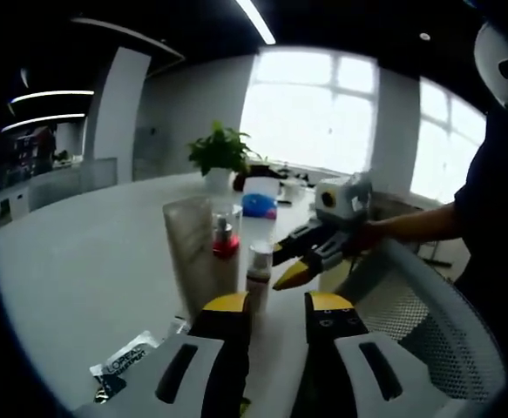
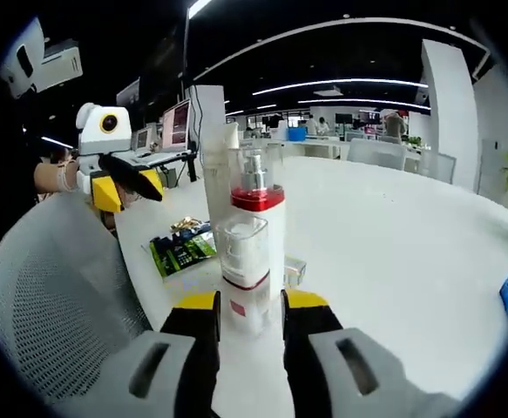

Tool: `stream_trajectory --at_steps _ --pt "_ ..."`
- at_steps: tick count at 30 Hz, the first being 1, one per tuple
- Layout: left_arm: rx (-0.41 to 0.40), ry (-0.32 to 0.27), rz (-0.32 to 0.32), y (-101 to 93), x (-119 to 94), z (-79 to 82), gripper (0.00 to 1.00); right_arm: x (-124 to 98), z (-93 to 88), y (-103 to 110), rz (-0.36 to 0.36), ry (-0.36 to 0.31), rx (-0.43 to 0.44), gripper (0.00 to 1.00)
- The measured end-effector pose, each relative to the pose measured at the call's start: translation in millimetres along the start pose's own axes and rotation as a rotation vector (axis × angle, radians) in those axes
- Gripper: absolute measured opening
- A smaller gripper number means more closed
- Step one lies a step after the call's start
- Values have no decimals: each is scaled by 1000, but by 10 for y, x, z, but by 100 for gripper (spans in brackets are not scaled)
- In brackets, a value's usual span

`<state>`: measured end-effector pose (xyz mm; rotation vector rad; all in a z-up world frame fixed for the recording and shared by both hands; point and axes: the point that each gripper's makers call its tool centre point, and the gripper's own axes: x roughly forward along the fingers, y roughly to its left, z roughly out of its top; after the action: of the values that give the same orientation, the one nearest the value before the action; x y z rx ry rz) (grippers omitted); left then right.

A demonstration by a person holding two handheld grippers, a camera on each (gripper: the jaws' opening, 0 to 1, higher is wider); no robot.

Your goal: Arrange the skincare products in the storage area until every visible bottle or jar stands upright without overlapping.

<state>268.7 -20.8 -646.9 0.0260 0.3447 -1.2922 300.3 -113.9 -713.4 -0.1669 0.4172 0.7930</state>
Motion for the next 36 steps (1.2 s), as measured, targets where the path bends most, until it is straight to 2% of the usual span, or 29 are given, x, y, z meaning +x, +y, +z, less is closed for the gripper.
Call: stream_trajectory --at_steps 2,14,36 --pt "-3 -2 -2 -5 4 4 21 10 -39 -2 9 29 0 22" --pt "-6 -3 2 -3 -5 5 20 94 -60 36 29 88 7 14" --pt "-10 4 -2 -7 0 -26 20 242 -12 163 96 138 8 12"
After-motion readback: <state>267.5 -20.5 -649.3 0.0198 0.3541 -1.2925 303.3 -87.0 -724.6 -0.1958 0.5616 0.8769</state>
